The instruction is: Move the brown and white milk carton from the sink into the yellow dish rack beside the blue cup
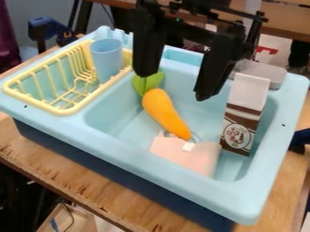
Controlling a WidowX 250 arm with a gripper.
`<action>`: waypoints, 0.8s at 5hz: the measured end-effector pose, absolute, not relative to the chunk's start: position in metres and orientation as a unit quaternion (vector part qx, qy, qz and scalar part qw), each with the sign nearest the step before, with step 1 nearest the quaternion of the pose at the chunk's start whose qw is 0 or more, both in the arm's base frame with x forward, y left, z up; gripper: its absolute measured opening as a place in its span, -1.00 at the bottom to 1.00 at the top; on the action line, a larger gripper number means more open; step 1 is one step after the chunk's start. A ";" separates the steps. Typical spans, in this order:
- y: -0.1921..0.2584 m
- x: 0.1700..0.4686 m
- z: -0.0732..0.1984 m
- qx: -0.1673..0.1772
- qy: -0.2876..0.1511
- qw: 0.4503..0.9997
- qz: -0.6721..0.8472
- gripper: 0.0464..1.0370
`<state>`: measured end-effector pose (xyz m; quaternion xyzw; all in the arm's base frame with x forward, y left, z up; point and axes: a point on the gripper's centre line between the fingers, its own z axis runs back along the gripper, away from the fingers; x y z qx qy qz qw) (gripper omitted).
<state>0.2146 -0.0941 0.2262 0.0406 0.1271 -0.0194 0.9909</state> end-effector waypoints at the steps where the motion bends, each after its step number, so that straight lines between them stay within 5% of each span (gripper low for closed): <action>1: -0.095 0.216 0.220 0.044 0.136 0.990 -0.018 0.93; 4: -0.129 0.287 0.219 -0.025 0.001 1.000 0.018 0.93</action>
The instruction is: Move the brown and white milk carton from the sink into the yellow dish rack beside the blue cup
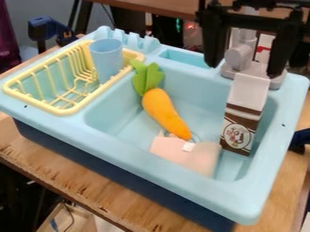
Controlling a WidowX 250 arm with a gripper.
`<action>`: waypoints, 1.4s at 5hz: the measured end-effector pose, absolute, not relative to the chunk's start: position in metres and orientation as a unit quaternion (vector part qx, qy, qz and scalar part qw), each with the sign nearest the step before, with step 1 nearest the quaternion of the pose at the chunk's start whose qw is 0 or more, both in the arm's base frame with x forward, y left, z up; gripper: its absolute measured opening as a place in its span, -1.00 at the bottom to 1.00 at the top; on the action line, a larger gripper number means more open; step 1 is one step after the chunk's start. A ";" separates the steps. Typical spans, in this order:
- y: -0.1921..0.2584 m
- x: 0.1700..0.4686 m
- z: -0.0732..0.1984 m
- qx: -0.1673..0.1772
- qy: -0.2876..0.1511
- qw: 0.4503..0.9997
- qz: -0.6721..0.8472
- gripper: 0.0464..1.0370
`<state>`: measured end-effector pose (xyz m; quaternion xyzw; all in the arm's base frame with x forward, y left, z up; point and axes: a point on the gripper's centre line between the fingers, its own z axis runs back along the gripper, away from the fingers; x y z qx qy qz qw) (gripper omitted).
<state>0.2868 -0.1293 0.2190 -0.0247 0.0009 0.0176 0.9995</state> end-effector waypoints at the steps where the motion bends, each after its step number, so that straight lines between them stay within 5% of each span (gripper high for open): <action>1: -0.127 0.307 0.215 -0.060 -0.039 0.997 0.031 0.93; 3: -0.122 0.325 0.196 -0.039 -0.035 0.998 0.044 0.93; 7: -0.139 0.327 0.169 -0.084 -0.012 0.996 0.034 0.93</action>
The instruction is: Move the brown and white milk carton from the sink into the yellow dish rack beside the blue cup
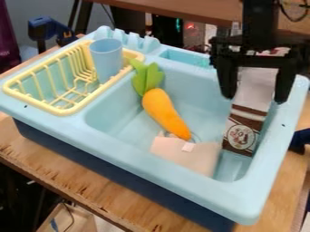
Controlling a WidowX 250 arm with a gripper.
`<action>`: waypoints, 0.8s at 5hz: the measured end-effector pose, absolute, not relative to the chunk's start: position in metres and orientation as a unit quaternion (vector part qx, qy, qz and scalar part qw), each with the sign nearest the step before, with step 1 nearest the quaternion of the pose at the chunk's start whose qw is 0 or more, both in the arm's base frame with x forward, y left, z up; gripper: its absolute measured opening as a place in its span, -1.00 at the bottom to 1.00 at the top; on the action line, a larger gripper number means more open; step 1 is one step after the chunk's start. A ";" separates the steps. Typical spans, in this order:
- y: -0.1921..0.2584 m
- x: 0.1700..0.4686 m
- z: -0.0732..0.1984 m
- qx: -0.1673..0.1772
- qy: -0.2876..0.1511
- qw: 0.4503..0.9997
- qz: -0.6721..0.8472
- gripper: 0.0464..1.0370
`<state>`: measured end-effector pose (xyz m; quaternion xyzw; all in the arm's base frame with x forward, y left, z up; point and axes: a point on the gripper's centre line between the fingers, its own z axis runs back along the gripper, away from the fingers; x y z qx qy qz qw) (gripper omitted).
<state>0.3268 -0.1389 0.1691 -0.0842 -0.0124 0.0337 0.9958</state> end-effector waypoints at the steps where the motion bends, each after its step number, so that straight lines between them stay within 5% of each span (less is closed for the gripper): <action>1: -0.138 0.325 0.169 -0.082 -0.006 0.996 0.031 0.93; 3: -0.124 0.327 0.157 -0.054 0.008 0.997 0.047 0.54; 4: -0.118 0.330 0.157 -0.063 0.007 0.997 0.053 0.54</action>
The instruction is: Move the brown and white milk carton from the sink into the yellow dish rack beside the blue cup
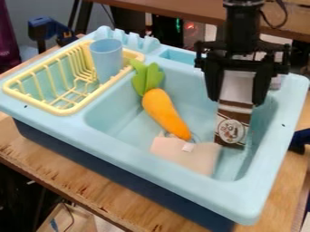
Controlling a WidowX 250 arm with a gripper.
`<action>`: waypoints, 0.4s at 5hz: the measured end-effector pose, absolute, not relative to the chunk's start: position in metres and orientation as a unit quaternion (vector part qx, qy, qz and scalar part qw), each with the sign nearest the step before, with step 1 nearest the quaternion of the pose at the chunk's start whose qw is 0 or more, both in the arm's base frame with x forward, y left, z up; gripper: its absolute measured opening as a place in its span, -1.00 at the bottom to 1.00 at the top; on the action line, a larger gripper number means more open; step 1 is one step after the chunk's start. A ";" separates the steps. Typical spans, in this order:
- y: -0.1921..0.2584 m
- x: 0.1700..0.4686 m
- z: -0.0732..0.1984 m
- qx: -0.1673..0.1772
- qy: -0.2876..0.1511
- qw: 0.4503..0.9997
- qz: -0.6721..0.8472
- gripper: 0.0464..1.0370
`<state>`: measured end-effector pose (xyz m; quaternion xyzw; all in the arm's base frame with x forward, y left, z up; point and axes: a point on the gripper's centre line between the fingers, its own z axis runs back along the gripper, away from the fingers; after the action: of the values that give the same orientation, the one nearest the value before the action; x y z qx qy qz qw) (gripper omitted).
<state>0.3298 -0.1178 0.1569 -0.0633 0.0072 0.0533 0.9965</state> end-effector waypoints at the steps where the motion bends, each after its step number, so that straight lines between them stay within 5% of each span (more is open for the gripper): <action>1: -0.114 0.327 0.158 -0.066 0.022 0.996 0.049 0.54; 2: -0.101 0.310 0.191 -0.013 0.077 0.996 0.032 0.54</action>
<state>0.3104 -0.1007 0.1909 -0.0129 0.0767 0.0325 0.9964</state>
